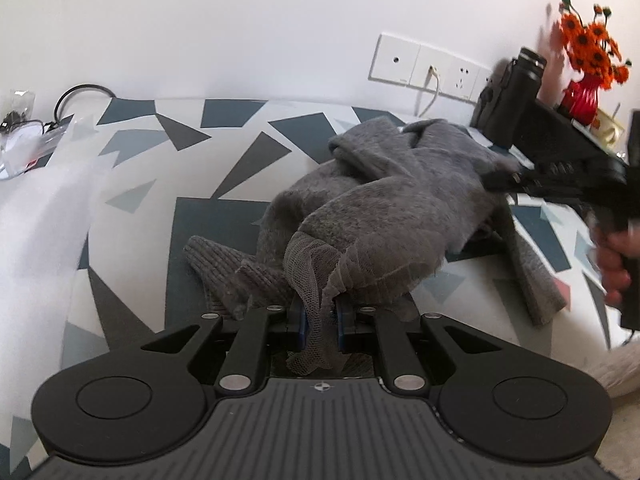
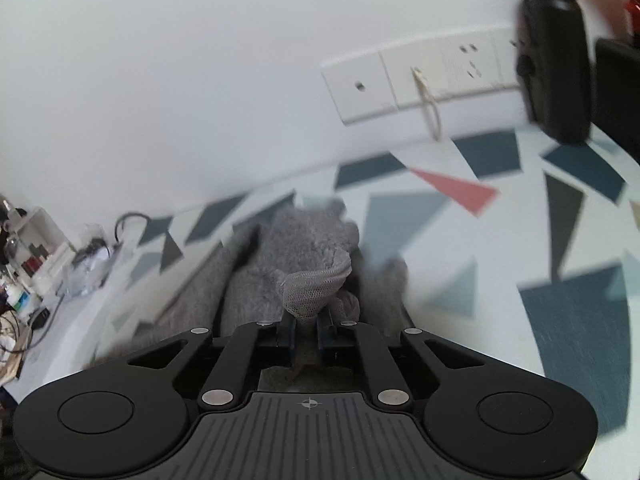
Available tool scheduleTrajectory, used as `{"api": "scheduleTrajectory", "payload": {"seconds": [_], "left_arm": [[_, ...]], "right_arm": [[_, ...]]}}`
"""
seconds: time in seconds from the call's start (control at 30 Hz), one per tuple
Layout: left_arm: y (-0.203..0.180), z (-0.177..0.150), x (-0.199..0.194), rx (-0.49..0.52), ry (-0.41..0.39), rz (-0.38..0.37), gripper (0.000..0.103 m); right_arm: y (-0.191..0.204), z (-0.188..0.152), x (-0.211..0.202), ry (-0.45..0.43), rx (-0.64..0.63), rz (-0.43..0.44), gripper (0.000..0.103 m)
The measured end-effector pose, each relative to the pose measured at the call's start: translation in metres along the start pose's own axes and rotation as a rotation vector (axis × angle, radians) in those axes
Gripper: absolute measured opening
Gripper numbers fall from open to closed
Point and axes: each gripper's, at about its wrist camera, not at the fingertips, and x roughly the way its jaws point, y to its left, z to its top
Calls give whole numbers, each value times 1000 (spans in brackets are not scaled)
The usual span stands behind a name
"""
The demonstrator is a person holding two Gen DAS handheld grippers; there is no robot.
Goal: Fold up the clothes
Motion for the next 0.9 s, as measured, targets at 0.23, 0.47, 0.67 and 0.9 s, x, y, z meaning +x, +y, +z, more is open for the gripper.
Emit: {"api": "scheduleTrajectory", "payload": {"seconds": [0.23, 0.47, 0.67, 0.9], "left_arm": [[-2, 1, 12, 2, 27, -20, 14], [2, 4, 16, -12, 33, -26, 15], [4, 8, 8, -52, -1, 5, 15], [10, 17, -6, -79, -76, 38, 15]], "right_arm": [[-17, -38, 2, 92, 69, -24, 7], [-16, -43, 1, 118, 72, -16, 8], [-18, -36, -9, 90, 91, -12, 25], [-19, -34, -21, 20, 40, -119, 32]]}}
